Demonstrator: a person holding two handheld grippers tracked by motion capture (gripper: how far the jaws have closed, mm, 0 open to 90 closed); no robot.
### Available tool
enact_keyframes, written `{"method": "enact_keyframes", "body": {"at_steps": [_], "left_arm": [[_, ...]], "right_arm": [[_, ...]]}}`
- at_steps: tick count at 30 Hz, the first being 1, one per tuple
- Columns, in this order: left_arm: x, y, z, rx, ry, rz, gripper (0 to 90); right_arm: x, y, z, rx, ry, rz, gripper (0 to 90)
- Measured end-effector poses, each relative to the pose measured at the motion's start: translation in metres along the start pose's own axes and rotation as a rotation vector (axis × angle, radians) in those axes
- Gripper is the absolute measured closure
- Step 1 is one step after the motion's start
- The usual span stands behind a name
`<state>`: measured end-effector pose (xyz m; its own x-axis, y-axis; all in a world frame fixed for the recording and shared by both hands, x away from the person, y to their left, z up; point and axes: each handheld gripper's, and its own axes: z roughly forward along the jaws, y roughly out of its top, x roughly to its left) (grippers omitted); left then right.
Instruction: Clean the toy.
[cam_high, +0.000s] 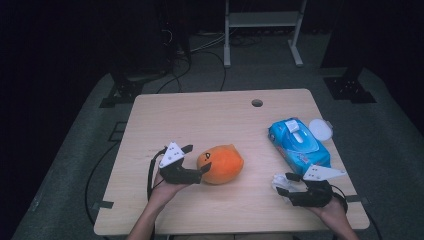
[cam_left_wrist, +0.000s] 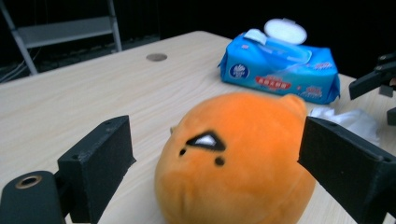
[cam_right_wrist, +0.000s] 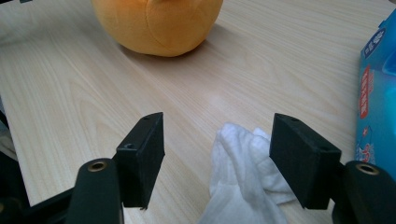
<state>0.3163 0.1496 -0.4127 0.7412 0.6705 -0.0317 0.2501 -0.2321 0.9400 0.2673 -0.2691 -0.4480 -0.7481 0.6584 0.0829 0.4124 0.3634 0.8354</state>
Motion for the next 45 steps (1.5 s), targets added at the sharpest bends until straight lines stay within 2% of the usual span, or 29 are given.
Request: {"method": "enact_keyframes", "body": {"at_steps": [17, 27, 37, 45], "left_arm": [[0.012, -0.025, -0.028, 0.026, 0.072, -0.037, 9.3], [0.013, -0.036, -0.04, 0.051, 0.105, -0.033, 9.2], [0.018, -0.049, -0.048, 0.076, 0.13, -0.058, 9.1], [0.017, -0.058, -0.048, 0.105, 0.151, -0.041, 8.6]], "right_arm": [[0.0, 0.0, 0.001, 0.006, -0.004, 0.002, 32.4], [0.001, 0.0, 0.001, 0.008, -0.006, -0.005, 32.0], [0.001, 0.0, 0.001, 0.01, -0.006, -0.01, 32.0], [0.001, 0.0, 0.002, 0.014, -0.001, -0.019, 31.9]]}}
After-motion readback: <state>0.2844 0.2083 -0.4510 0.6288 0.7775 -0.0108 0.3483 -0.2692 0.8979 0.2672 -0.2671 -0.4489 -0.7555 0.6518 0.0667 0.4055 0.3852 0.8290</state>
